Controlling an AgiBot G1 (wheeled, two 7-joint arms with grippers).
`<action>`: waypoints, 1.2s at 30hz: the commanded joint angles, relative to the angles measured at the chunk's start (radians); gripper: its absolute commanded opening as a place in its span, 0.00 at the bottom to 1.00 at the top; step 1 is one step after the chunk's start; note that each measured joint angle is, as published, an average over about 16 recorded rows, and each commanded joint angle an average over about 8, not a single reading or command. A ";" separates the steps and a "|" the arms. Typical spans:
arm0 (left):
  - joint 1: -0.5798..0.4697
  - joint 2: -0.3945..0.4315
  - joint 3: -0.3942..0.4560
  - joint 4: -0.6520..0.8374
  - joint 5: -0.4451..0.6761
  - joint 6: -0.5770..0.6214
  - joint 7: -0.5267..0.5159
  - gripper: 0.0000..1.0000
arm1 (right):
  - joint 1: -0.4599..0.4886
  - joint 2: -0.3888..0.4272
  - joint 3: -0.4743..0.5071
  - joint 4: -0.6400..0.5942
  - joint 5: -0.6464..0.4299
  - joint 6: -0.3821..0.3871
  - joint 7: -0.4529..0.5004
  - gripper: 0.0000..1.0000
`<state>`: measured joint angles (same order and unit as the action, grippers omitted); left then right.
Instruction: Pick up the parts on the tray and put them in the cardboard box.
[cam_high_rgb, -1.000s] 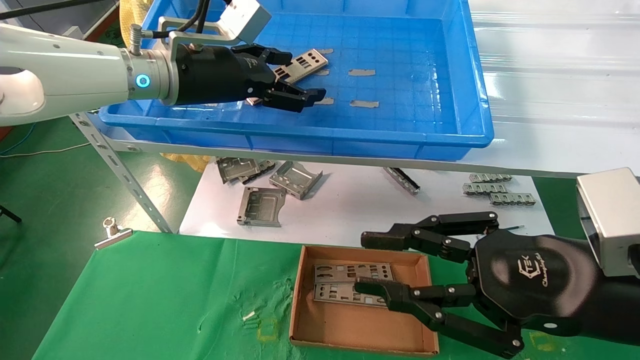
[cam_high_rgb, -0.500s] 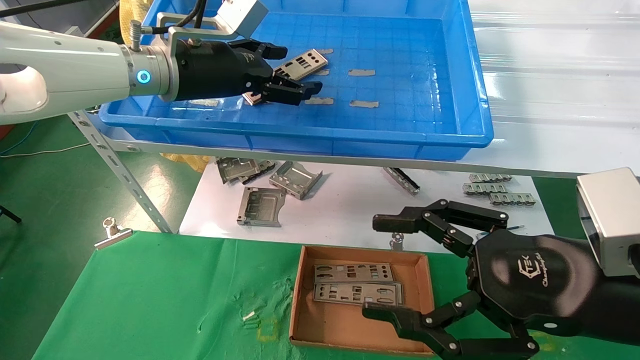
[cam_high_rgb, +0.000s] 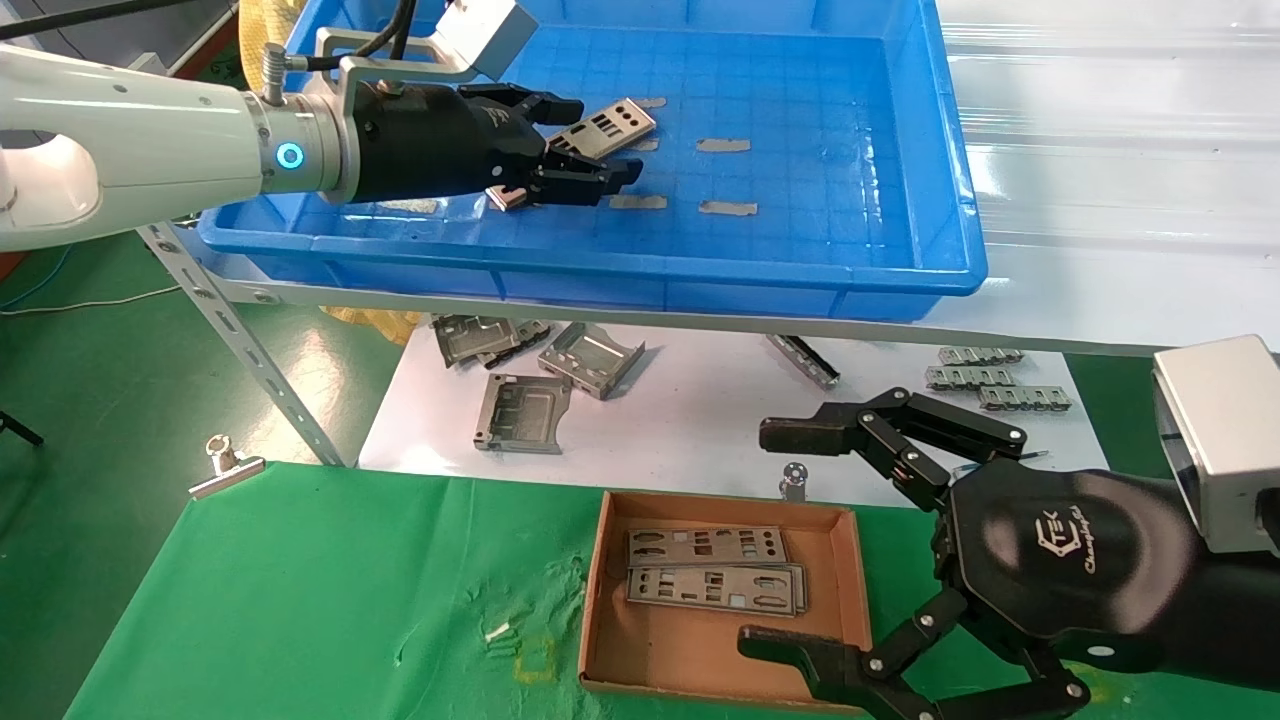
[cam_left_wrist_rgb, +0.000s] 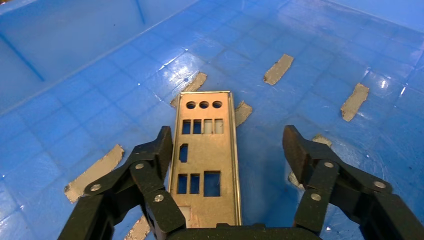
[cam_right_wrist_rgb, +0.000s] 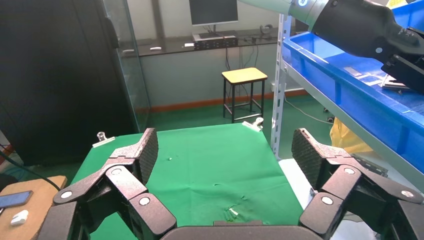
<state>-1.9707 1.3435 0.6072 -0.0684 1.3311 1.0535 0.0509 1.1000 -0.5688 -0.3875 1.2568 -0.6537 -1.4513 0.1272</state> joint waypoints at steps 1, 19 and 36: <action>0.000 0.000 0.001 0.001 0.000 0.000 -0.003 0.00 | 0.000 0.000 0.000 0.000 0.000 0.000 0.000 1.00; -0.001 -0.001 0.010 0.003 -0.002 -0.007 -0.016 0.00 | 0.000 0.000 0.000 0.000 0.000 0.000 0.000 1.00; -0.006 -0.004 0.006 0.001 -0.021 0.007 -0.004 0.00 | 0.000 0.000 0.000 0.000 0.000 0.000 0.000 1.00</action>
<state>-1.9772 1.3389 0.6119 -0.0681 1.3082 1.0605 0.0477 1.1001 -0.5687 -0.3877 1.2568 -0.6536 -1.4512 0.1271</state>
